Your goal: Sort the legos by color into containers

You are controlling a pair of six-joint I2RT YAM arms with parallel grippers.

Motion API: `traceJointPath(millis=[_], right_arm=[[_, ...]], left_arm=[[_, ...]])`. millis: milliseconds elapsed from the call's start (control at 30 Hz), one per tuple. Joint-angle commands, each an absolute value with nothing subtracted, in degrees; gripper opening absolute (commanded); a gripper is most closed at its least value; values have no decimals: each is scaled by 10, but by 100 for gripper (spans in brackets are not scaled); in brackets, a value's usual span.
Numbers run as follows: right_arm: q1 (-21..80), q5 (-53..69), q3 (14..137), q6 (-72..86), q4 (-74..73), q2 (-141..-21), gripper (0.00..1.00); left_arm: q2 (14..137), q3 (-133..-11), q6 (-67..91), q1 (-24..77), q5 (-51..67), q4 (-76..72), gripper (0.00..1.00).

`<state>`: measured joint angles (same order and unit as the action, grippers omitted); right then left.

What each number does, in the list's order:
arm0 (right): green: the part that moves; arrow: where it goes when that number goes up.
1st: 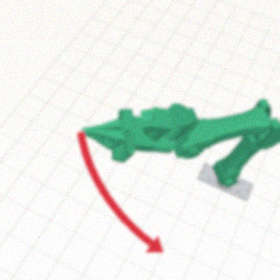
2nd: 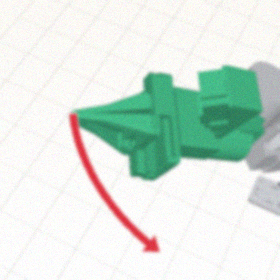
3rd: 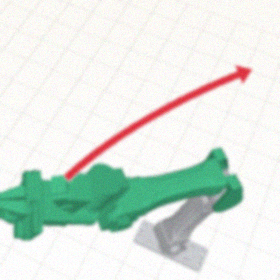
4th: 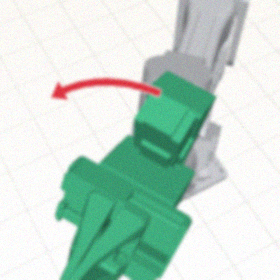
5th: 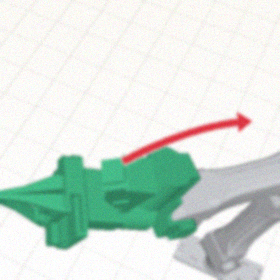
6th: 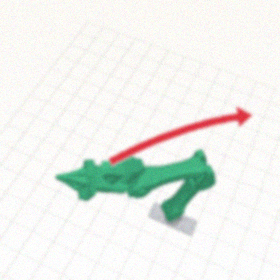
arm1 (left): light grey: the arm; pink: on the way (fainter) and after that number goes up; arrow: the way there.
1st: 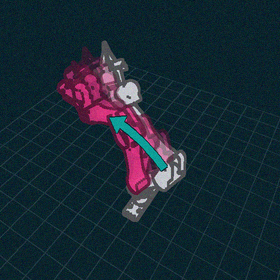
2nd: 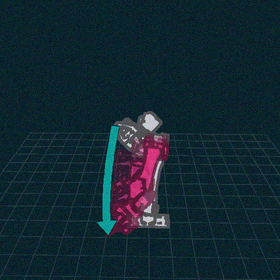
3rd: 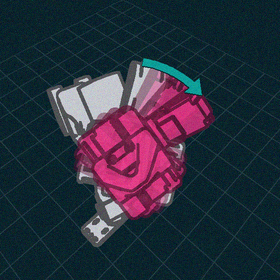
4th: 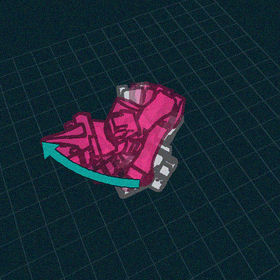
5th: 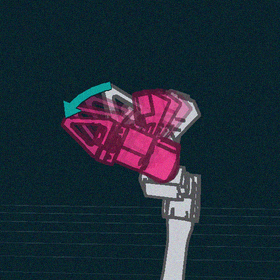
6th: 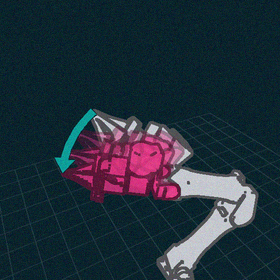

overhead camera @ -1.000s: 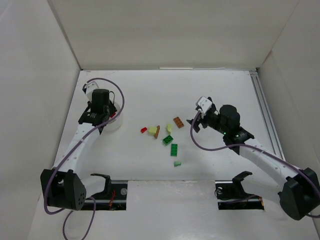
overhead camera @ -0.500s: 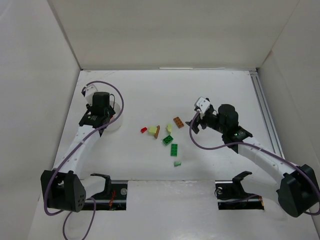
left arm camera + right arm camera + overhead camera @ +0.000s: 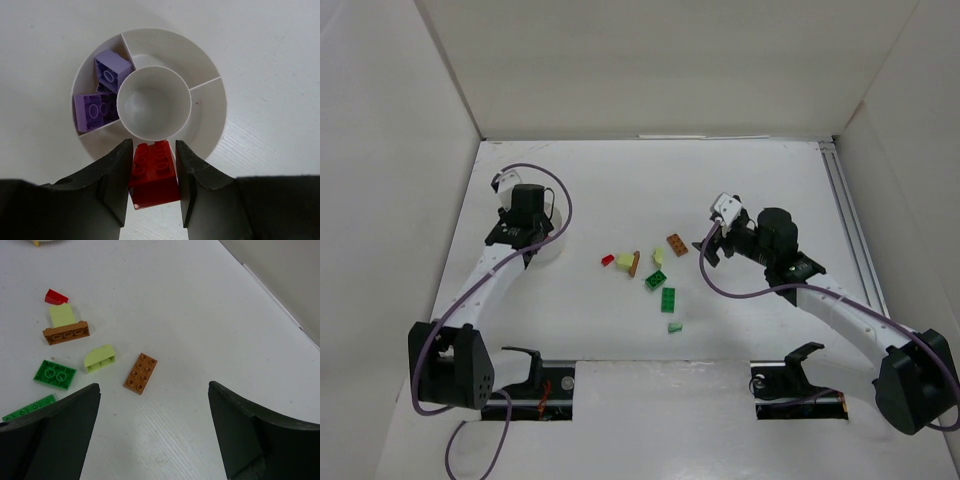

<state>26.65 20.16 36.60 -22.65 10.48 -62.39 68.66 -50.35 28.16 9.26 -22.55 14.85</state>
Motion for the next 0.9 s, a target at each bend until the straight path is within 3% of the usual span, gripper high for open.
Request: traceJointPath(millis=[0, 67, 233, 333, 533, 700, 867], right_arm=[[258, 215, 380, -221, 120, -621, 93], [258, 221, 380, -221, 120, -621, 93], [258, 221, 380, -221, 120, -621, 93], [258, 232, 380, -221, 120, -627, 93], [258, 237, 380, -221, 120, -632, 93], [258, 232, 380, -221, 120, -632, 93], [258, 201, 380, -215, 114, -632, 93]], left_arm=[[705, -514, 273, 93, -237, 147, 4], [705, -514, 273, 93, -243, 147, 4], [694, -514, 280, 93, -243, 152, 32], [682, -514, 280, 93, -237, 152, 39], [664, -520, 280, 93, -226, 152, 66], [653, -532, 286, 105, -214, 157, 72], [640, -532, 268, 168, -119, 116, 82]])
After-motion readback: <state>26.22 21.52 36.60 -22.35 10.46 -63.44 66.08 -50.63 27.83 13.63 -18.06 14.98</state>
